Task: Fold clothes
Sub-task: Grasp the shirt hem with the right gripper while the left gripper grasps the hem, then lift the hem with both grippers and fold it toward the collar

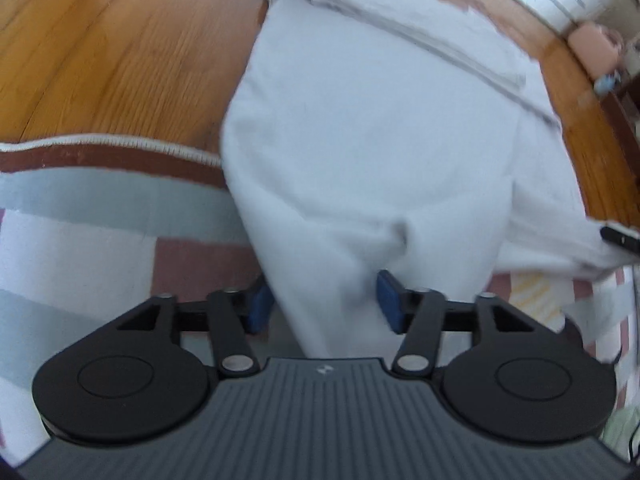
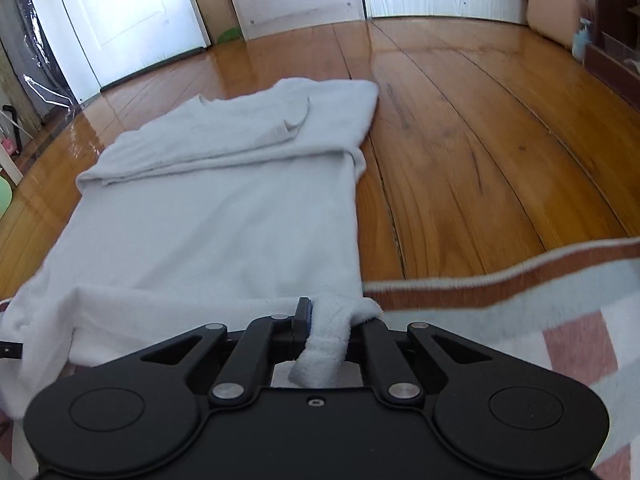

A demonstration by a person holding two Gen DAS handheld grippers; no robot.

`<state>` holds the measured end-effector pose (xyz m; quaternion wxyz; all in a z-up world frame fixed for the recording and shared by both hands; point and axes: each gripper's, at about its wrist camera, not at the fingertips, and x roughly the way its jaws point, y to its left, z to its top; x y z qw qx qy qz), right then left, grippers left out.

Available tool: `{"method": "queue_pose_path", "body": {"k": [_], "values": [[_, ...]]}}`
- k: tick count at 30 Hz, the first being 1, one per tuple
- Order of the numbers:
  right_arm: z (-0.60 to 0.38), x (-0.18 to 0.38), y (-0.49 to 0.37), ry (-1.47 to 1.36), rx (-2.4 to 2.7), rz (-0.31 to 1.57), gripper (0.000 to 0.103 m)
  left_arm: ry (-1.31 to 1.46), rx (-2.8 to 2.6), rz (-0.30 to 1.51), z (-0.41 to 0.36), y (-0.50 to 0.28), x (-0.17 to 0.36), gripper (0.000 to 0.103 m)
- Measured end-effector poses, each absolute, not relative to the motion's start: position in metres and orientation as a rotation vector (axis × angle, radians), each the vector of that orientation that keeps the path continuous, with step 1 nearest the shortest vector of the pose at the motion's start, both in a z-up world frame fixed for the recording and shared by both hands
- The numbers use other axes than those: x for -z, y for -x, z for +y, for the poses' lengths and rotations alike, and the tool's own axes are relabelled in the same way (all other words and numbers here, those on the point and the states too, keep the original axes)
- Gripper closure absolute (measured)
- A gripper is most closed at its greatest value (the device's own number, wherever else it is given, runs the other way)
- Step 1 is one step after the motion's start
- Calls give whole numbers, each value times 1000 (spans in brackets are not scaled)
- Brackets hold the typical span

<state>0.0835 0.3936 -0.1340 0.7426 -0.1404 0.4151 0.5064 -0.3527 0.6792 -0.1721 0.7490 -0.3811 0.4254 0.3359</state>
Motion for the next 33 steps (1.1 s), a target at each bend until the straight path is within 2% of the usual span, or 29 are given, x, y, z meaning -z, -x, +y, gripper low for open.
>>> {"method": "queue_pose_path", "body": {"k": [4, 9, 11, 12, 13, 18, 20, 23, 26, 27, 28, 32, 33], "values": [[392, 126, -84, 302, -1121, 906, 96, 858, -733, 950, 680, 355, 175, 30], [392, 117, -80, 328, -1138, 874, 96, 893, -667, 931, 675, 346, 176, 28], [392, 119, -78, 338, -1139, 874, 95, 872, -643, 901, 671, 343, 173, 51], [392, 119, -76, 346, -1141, 875, 94, 850, -632, 886, 669, 340, 170, 81], [392, 120, -75, 354, -1143, 876, 93, 827, -624, 866, 667, 338, 166, 97], [392, 112, -66, 401, -1171, 814, 93, 758, -625, 707, 679, 315, 133, 97], [398, 102, -66, 401, -1181, 779, 93, 764, -608, 671, 691, 299, 123, 96], [407, 91, -67, 382, -1204, 733, 93, 716, -606, 673, 698, 275, 116, 85], [411, 97, -67, 388, -1194, 766, 93, 730, -613, 718, 690, 278, 137, 67], [410, 101, -66, 391, -1190, 776, 93, 769, -602, 733, 689, 285, 148, 57], [408, 107, -66, 397, -1187, 790, 92, 810, -594, 746, 688, 292, 158, 53], [393, 126, -73, 318, -1197, 911, 88, 946, -606, 753, 696, 316, 178, 51], [388, 130, -78, 267, -1200, 954, 85, 976, -607, 742, 697, 319, 178, 44]]}}
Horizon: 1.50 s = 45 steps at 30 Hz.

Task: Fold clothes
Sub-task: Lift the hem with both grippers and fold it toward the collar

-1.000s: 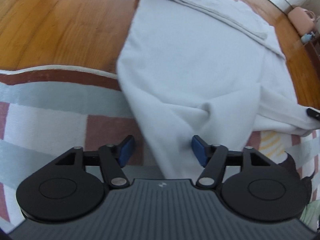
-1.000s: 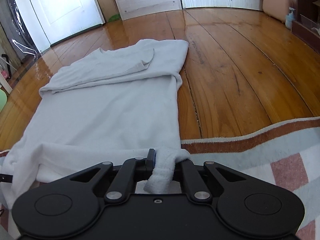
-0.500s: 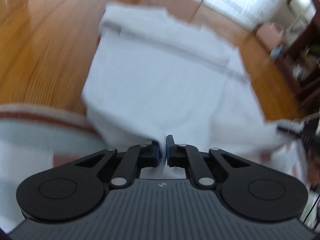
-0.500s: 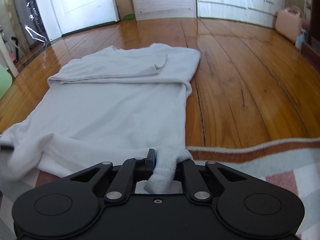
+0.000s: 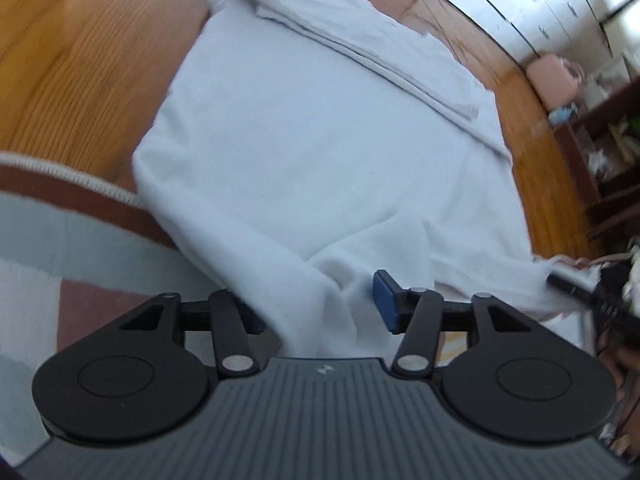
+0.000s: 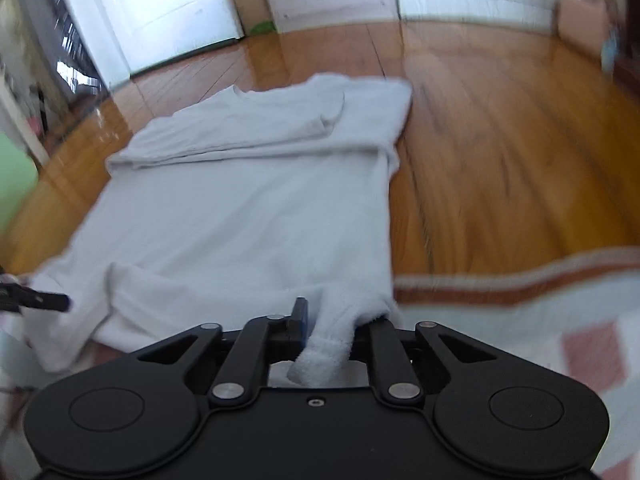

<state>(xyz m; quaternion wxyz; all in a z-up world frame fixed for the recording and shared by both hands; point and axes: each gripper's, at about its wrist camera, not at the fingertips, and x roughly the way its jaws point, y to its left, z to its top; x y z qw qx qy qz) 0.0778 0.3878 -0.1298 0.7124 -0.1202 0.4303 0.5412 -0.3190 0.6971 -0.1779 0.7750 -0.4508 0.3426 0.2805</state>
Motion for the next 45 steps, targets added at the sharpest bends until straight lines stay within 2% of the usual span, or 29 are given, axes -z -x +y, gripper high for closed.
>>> {"method": "queue_pose_path", "body": {"k": [1, 3, 6, 11, 12, 14, 16, 18, 21, 23, 24, 25, 30, 33, 35, 37, 39, 40, 42, 43, 44, 45], "values": [[383, 134, -82, 214, -1201, 996, 81, 1005, -608, 731, 698, 322, 178, 34], [372, 143, -96, 65, -1170, 1109, 78, 1054, -598, 726, 694, 326, 179, 25], [360, 152, -113, -116, -1138, 1255, 77, 1159, -537, 759, 688, 325, 190, 24], [355, 130, -117, -181, -1196, 1216, 82, 1147, -370, 647, 679, 307, 178, 25], [359, 127, -116, -155, -1204, 1202, 82, 1111, -376, 620, 680, 302, 171, 26], [368, 124, -114, -104, -1210, 1172, 83, 1011, -418, 594, 681, 292, 162, 35], [374, 125, -113, -80, -1200, 1151, 83, 933, -468, 593, 685, 283, 161, 54], [379, 130, -113, -78, -1188, 1143, 83, 962, -474, 613, 692, 279, 169, 58], [383, 141, -114, -62, -1169, 1165, 81, 1062, -450, 663, 696, 283, 183, 58], [379, 148, -114, -64, -1163, 1191, 80, 1082, -466, 683, 693, 285, 186, 53], [377, 149, -113, -64, -1163, 1197, 80, 1086, -475, 700, 693, 286, 187, 45], [376, 151, -113, -63, -1163, 1203, 80, 1094, -477, 706, 692, 290, 188, 43], [371, 149, -113, -36, -1156, 1196, 80, 1147, -492, 647, 688, 317, 175, 22], [367, 150, -115, -39, -1149, 1203, 77, 1228, -516, 556, 694, 334, 176, 21], [365, 151, -115, -43, -1147, 1208, 76, 1287, -525, 493, 699, 340, 183, 29], [365, 153, -115, -51, -1150, 1214, 76, 1290, -529, 492, 700, 335, 188, 66], [367, 155, -115, -70, -1160, 1222, 76, 1235, -550, 527, 699, 328, 190, 89], [367, 156, -114, -76, -1169, 1221, 80, 1225, -556, 536, 697, 326, 190, 92], [368, 155, -110, -78, -1196, 1206, 88, 1220, -549, 554, 696, 322, 191, 92], [368, 152, -108, -65, -1216, 1183, 89, 1211, -547, 574, 696, 320, 189, 91], [368, 148, -105, -47, -1231, 1159, 89, 1197, -554, 595, 696, 316, 188, 85], [369, 144, -102, -25, -1247, 1141, 90, 1186, -564, 610, 696, 313, 187, 68]]}}
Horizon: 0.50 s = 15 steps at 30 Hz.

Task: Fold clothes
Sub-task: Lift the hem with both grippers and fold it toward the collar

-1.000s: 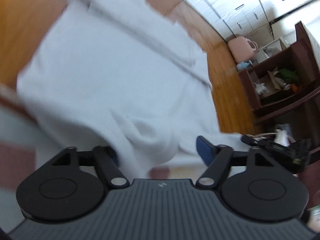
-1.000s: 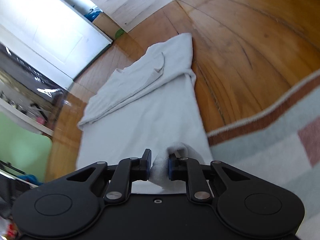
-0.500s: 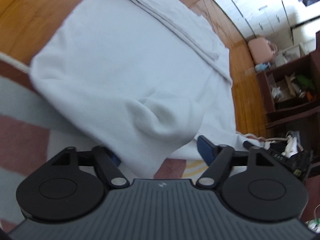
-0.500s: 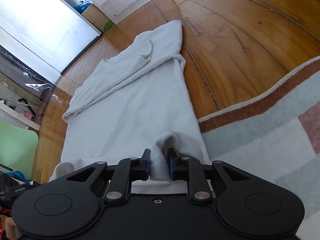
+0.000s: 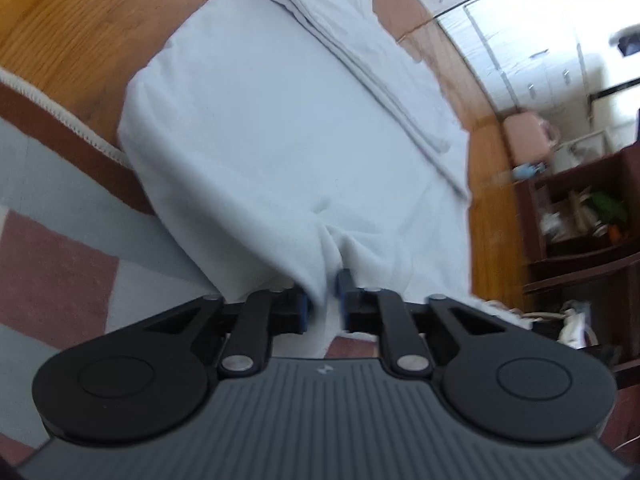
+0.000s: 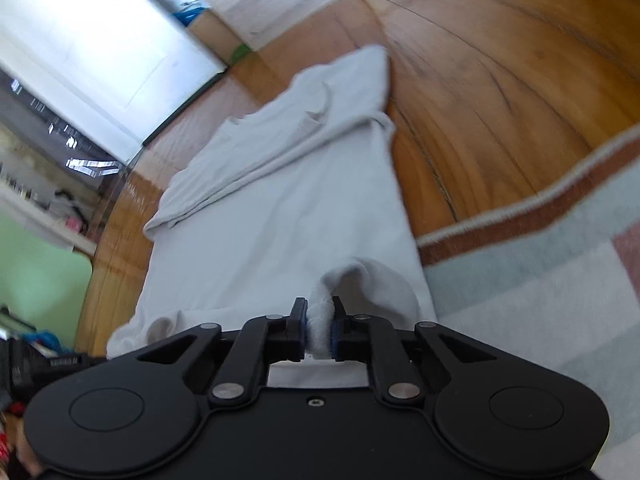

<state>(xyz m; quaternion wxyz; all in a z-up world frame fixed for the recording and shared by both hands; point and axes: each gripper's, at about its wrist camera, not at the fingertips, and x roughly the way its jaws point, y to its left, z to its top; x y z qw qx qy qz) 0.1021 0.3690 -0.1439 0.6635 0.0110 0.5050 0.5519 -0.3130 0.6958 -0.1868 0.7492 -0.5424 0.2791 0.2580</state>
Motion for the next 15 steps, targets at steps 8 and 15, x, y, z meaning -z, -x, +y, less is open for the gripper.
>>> {"method": "queue_pose_path", "body": {"k": [8, 15], "values": [[343, 91, -101, -98, -1328, 972, 93, 912, -689, 599, 681, 324, 139, 94], [292, 36, -89, -163, -1406, 909, 93, 922, -750, 377, 653, 388, 83, 96]]}}
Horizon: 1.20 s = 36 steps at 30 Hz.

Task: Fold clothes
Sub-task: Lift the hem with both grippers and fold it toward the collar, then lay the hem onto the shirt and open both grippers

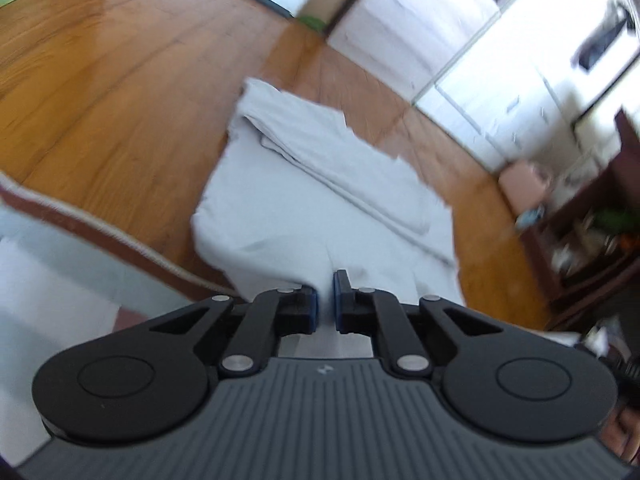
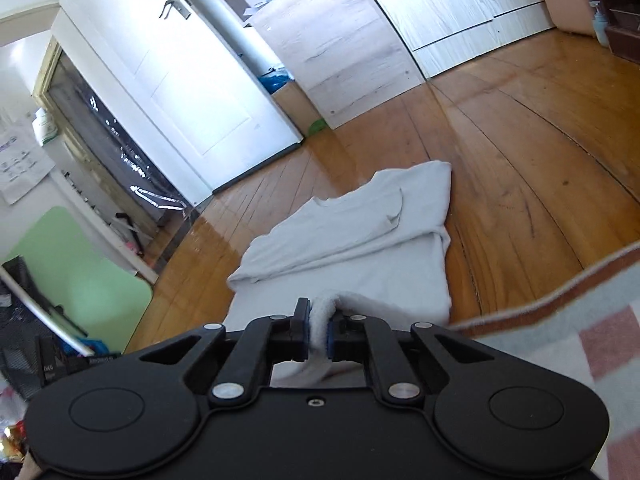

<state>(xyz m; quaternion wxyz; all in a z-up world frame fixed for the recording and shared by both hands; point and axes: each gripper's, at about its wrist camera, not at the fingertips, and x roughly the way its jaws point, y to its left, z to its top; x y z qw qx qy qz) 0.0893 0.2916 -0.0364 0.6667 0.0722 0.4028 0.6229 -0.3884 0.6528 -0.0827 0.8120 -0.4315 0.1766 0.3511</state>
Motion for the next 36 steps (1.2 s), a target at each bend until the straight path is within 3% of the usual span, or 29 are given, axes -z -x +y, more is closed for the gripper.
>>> {"method": "queue_pose_path", "body": {"k": [5, 14, 18, 22, 28, 33, 36], "values": [[260, 35, -71, -130, -1403, 991, 93, 954, -772, 386, 635, 414, 79, 99], [219, -11, -61, -97, -1462, 910, 94, 889, -801, 380, 609, 432, 33, 99], [188, -23, -62, -148, -1449, 1001, 93, 846, -852, 417, 583, 448, 24, 99], [159, -19, -55, -283, -1455, 1082, 93, 905, -862, 432, 576, 462, 32, 99], [188, 10, -69, -174, -1343, 1065, 93, 881, -847, 496, 612, 433, 34, 99], [246, 3, -84, -69, -1329, 773, 93, 734, -867, 515, 668, 372, 21, 99], [306, 3, -119, -121, -1315, 753, 93, 548, -867, 491, 711, 323, 18, 99]]}}
